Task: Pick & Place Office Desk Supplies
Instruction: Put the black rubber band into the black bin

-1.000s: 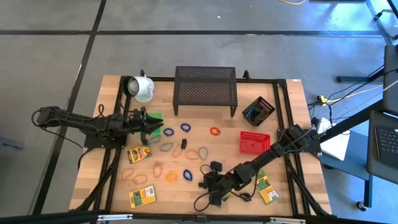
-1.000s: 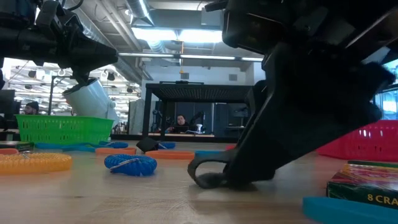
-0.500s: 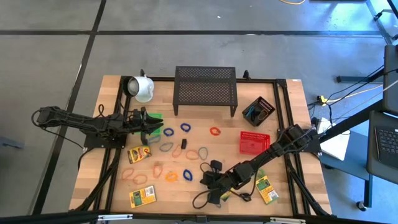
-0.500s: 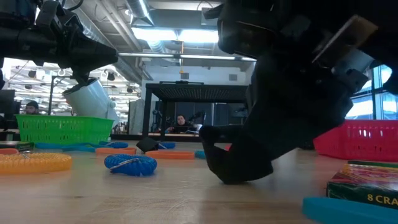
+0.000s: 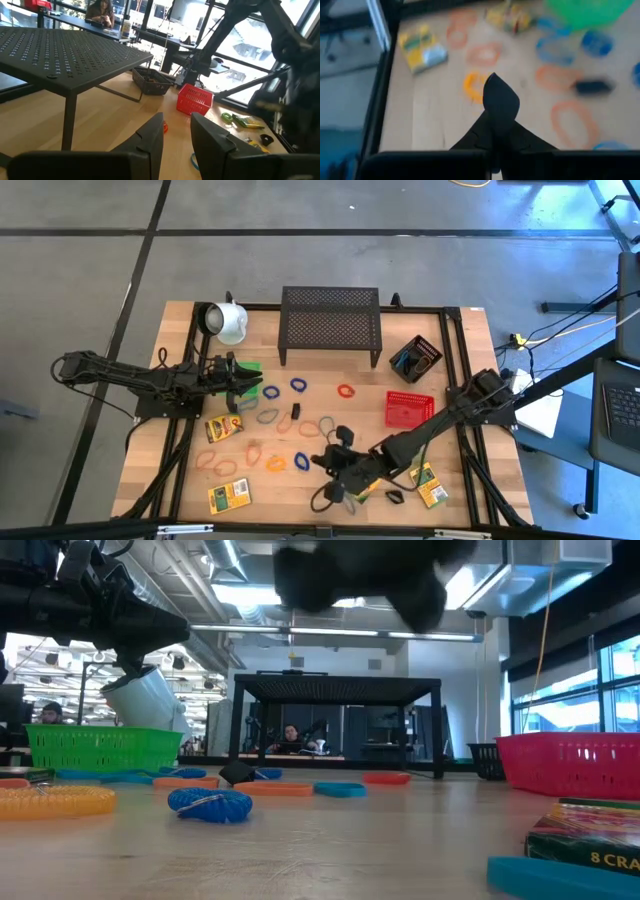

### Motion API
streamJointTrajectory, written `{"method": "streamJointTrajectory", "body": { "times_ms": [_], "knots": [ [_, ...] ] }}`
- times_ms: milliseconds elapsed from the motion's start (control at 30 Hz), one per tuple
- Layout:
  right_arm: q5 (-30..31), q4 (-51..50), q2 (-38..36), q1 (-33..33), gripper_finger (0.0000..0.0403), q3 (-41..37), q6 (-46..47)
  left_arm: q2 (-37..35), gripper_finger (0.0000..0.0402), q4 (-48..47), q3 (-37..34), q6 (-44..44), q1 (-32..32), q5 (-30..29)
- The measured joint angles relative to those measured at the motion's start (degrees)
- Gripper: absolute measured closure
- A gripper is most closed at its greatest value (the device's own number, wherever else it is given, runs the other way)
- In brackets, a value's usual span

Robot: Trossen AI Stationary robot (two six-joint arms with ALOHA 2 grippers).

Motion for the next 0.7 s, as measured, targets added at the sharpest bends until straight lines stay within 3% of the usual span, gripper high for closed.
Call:
{"method": "streamJointTrajectory", "body": {
  "times_ms": [200, 367, 533, 700],
  "knots": [
    [11.21, 2.82, -2.25, -0.07, 0.0394, 0.76, -9.56, -0.01, 0.0311, 0.00, -0.01, -0.02, -0.02, 0.00],
    [15.00, 4.04, -3.22, -0.15, 0.0394, 0.82, -15.68, 0.01, 0.0311, -0.02, -0.01, -0.02, 0.01, 0.00],
    [13.11, 2.16, -5.30, -1.57, 0.0394, 0.82, -17.13, -0.01, 0.0311, 0.00, -0.01, 0.02, 0.00, 0.00],
    [11.69, -8.16, -10.83, -3.89, 0.0394, 0.82, -14.85, 0.01, 0.0311, 0.00, 0.01, 0.00, -0.02, 0.00]
  ]
}}
